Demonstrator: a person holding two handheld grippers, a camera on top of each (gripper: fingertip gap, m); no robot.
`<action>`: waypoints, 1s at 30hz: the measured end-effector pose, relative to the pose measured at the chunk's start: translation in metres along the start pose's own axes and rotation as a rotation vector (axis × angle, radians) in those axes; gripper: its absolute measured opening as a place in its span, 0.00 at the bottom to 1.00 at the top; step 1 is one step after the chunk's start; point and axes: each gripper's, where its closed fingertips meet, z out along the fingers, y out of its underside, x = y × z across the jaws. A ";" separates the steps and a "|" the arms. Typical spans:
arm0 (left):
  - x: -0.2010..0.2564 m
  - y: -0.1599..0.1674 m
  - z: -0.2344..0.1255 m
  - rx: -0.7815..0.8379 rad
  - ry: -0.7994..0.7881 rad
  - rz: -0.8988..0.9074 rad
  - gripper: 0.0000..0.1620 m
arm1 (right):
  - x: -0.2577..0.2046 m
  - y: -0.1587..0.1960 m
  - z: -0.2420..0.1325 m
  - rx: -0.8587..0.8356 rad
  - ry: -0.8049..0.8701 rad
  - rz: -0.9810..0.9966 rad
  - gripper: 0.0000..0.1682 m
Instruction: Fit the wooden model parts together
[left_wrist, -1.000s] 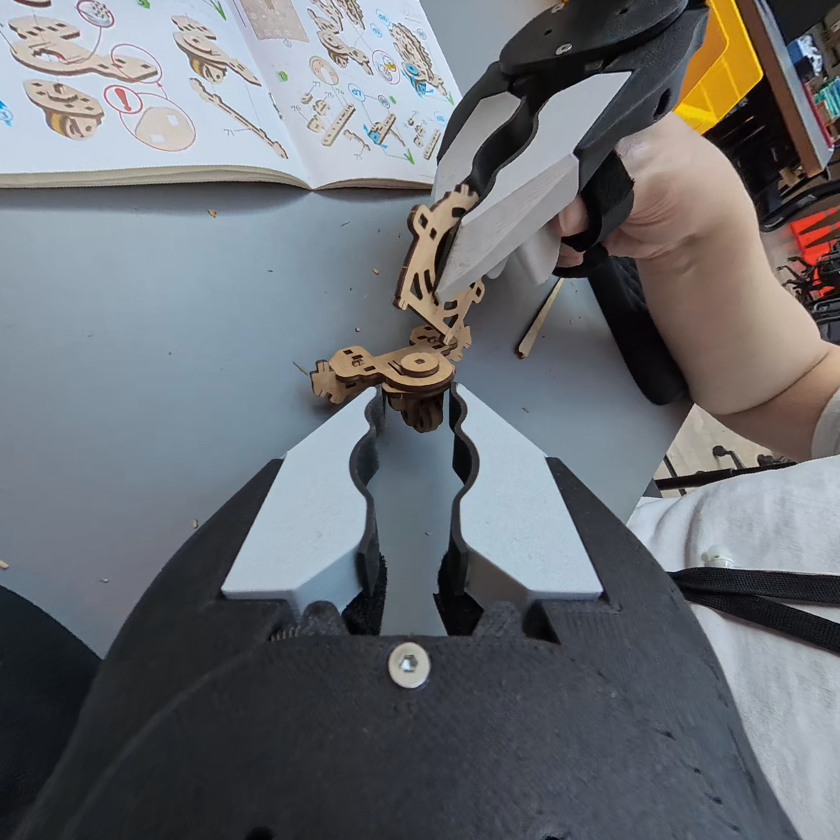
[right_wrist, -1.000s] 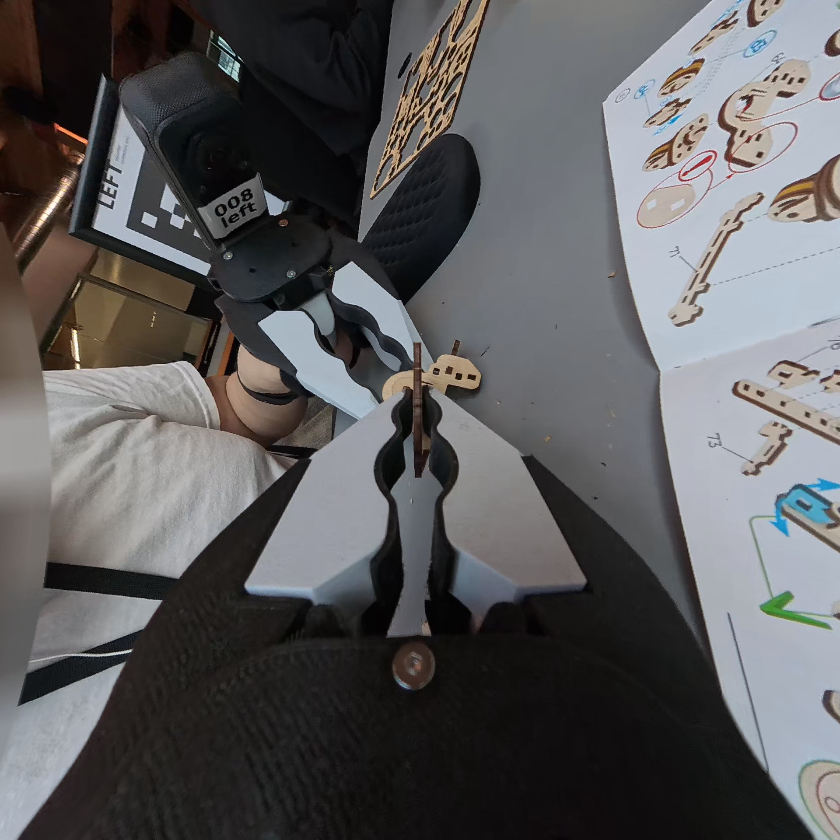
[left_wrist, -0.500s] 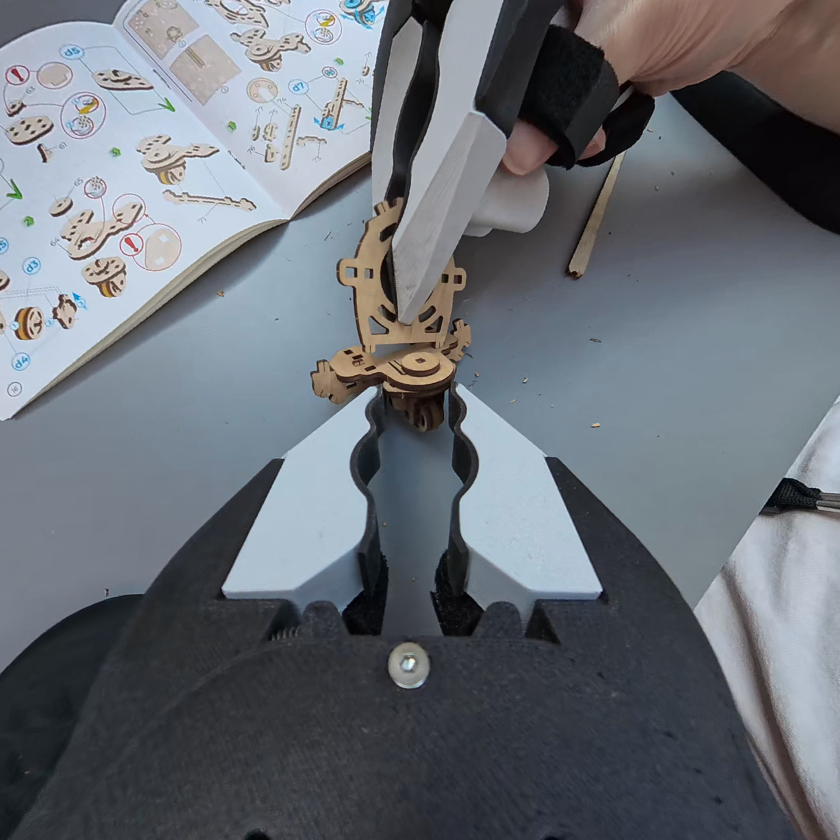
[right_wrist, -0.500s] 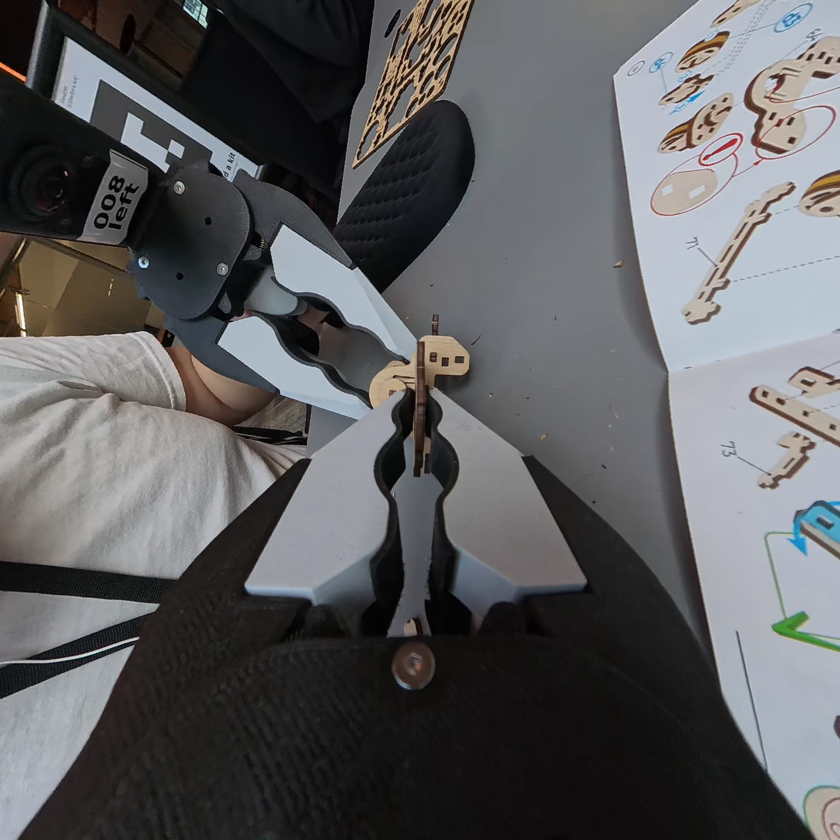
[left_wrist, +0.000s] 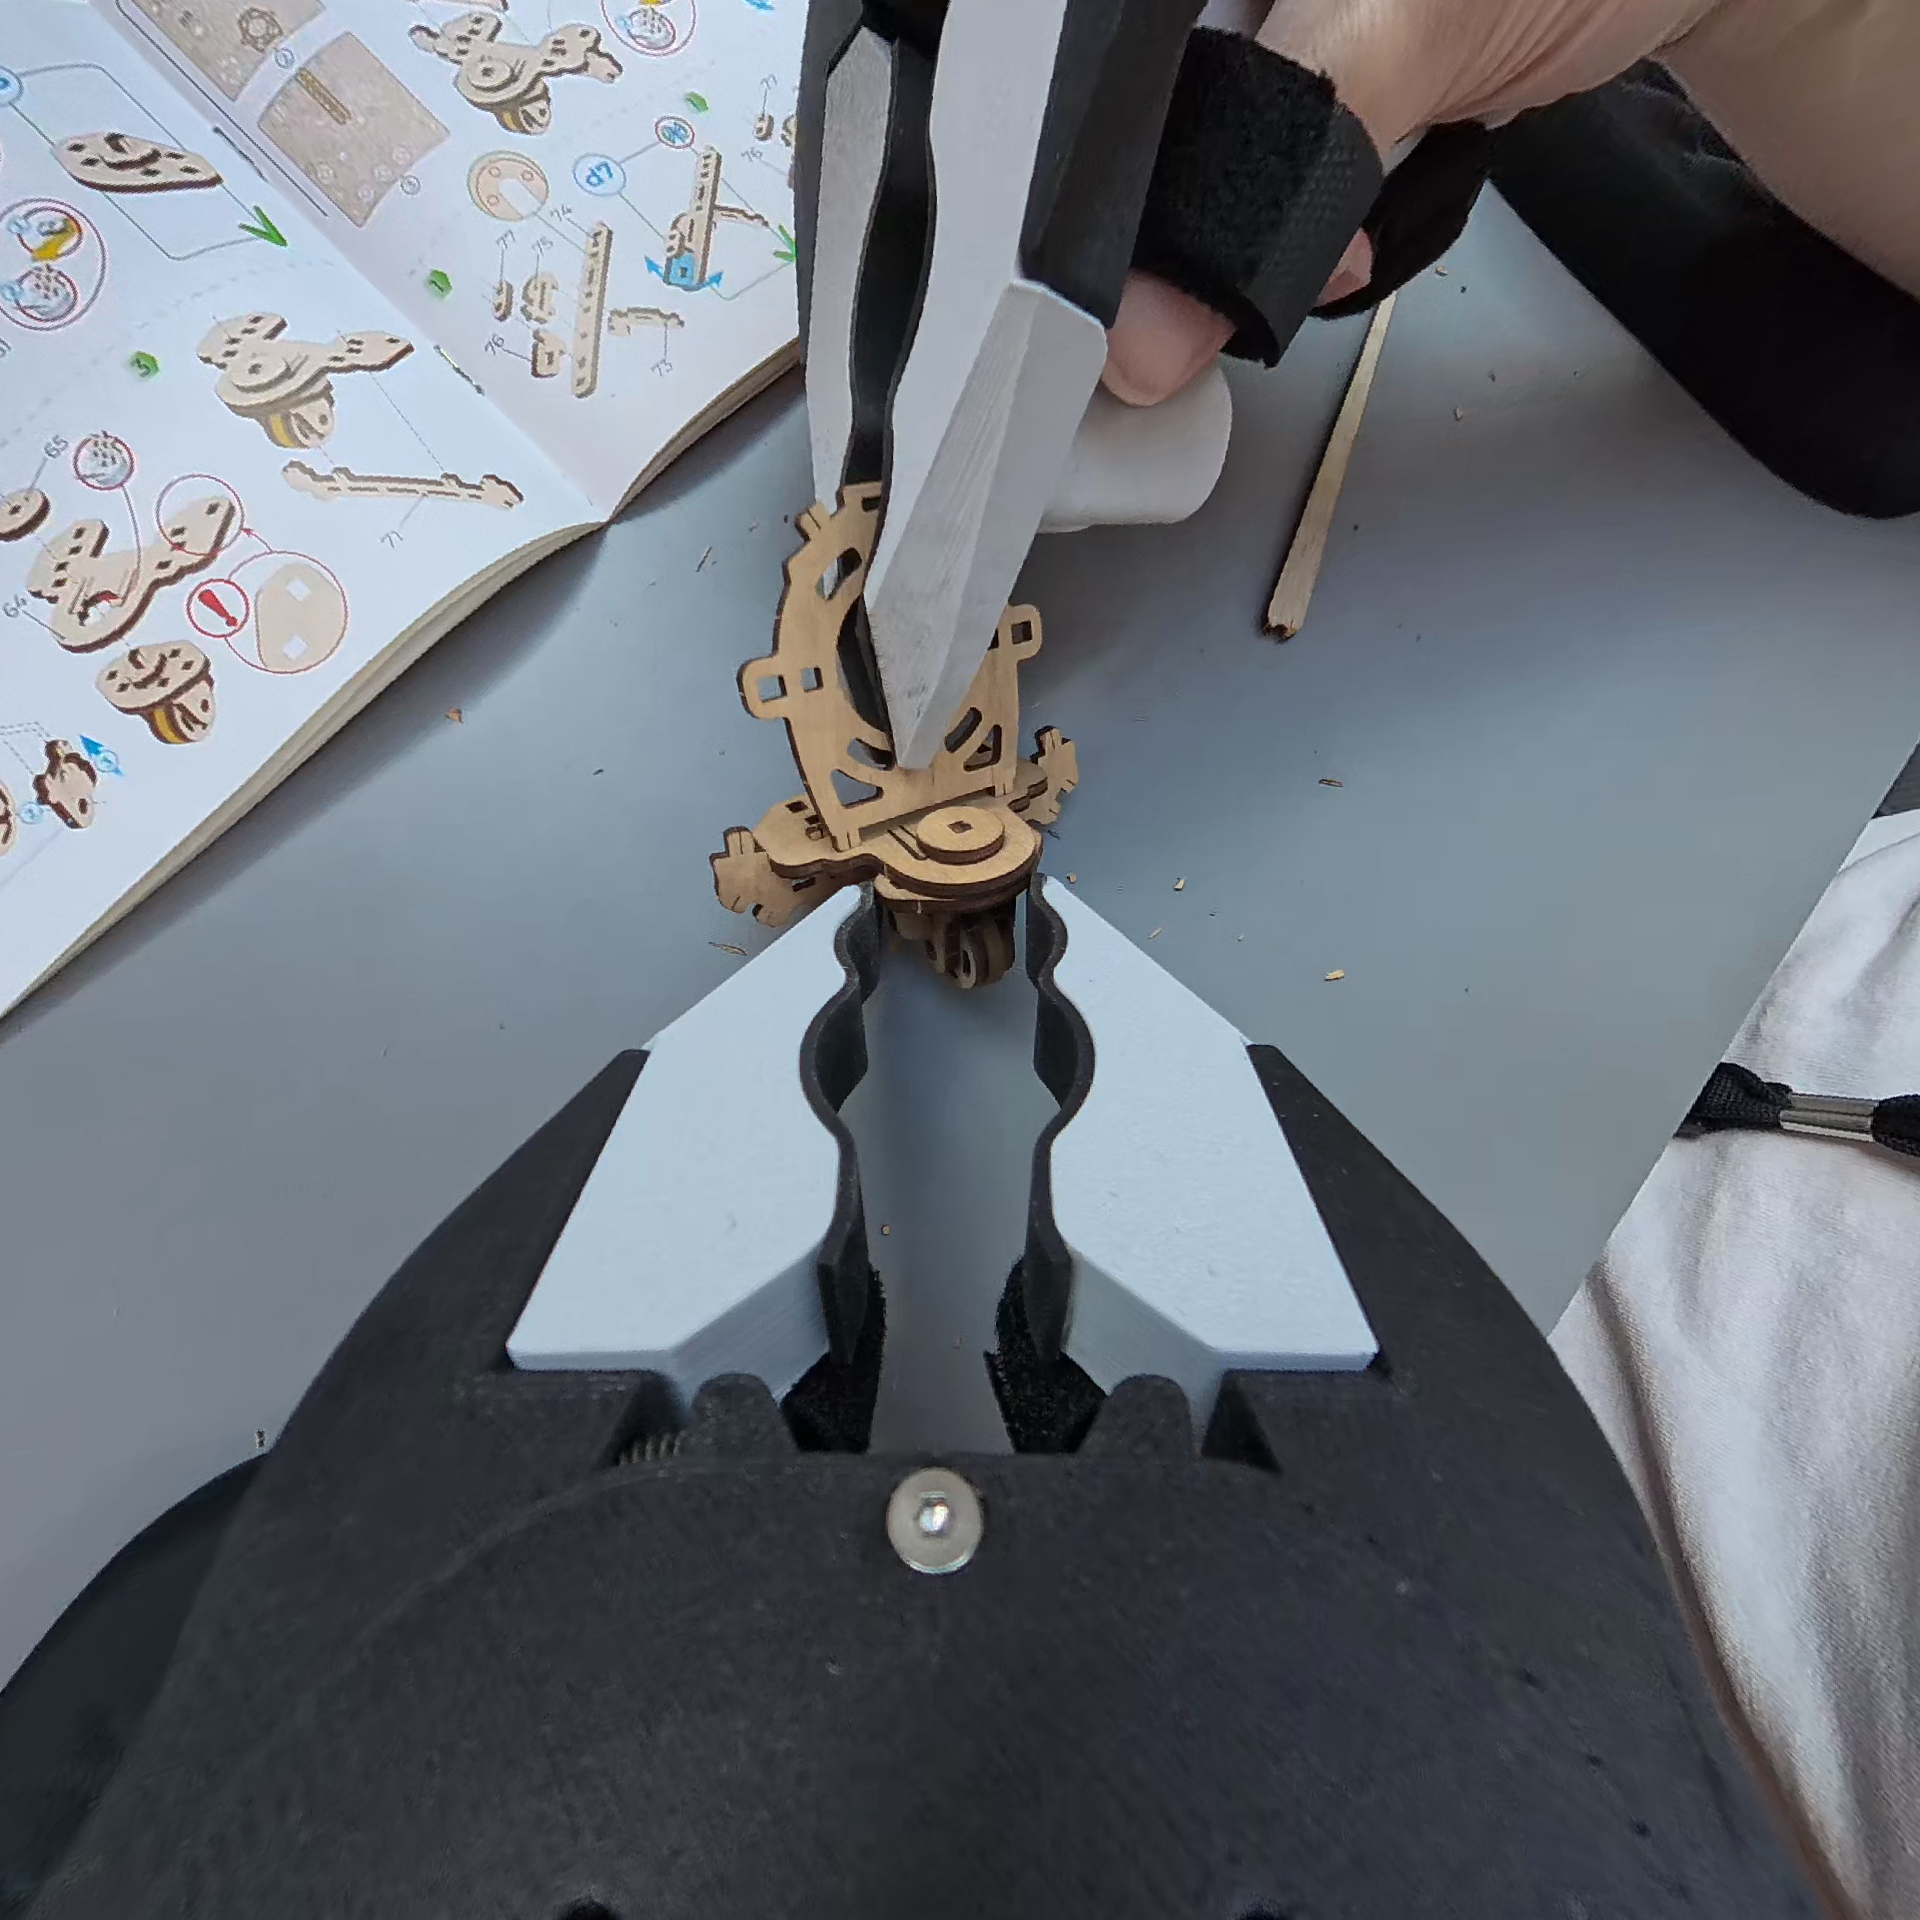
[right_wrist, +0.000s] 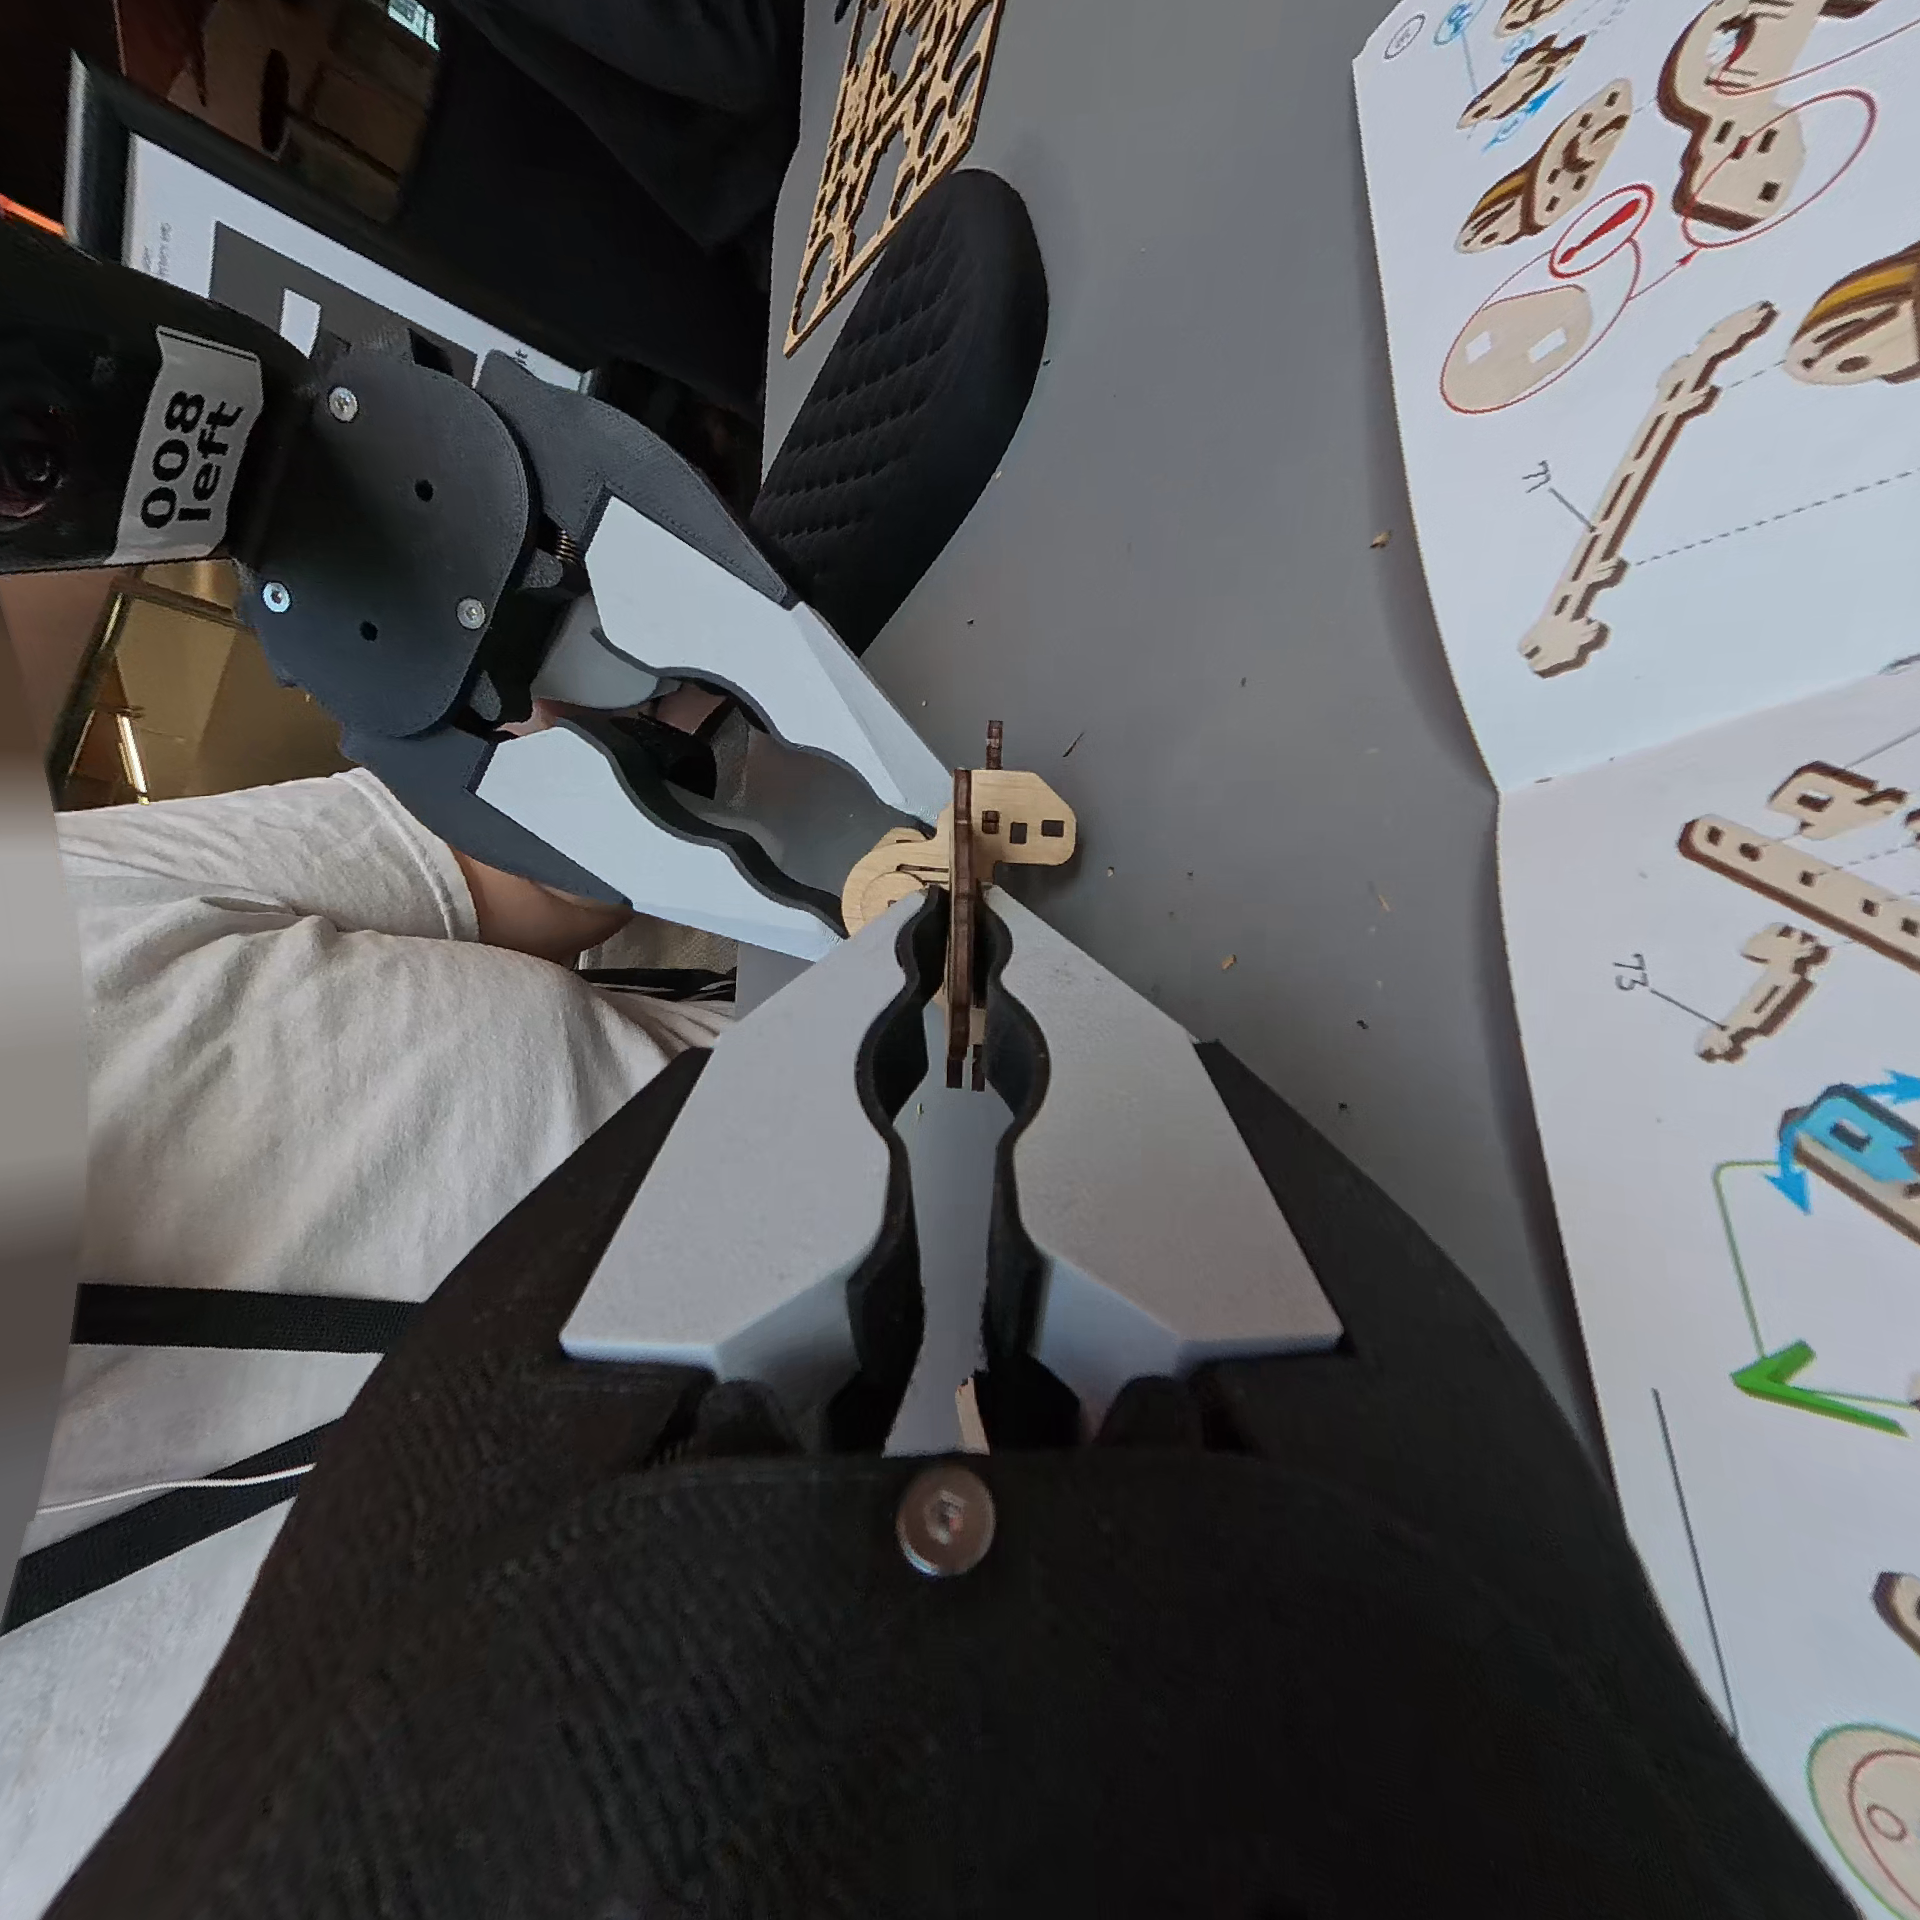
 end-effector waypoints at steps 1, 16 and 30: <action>0.001 0.000 0.001 -0.005 0.004 0.004 0.16 | 0.000 0.001 0.000 -0.020 0.006 -0.005 0.01; 0.001 -0.004 0.004 -0.096 0.059 0.049 0.16 | 0.005 0.003 -0.006 -0.050 0.047 0.061 0.01; -0.002 -0.010 0.006 -0.275 0.163 0.058 0.16 | 0.010 0.001 -0.014 0.059 0.009 0.107 0.02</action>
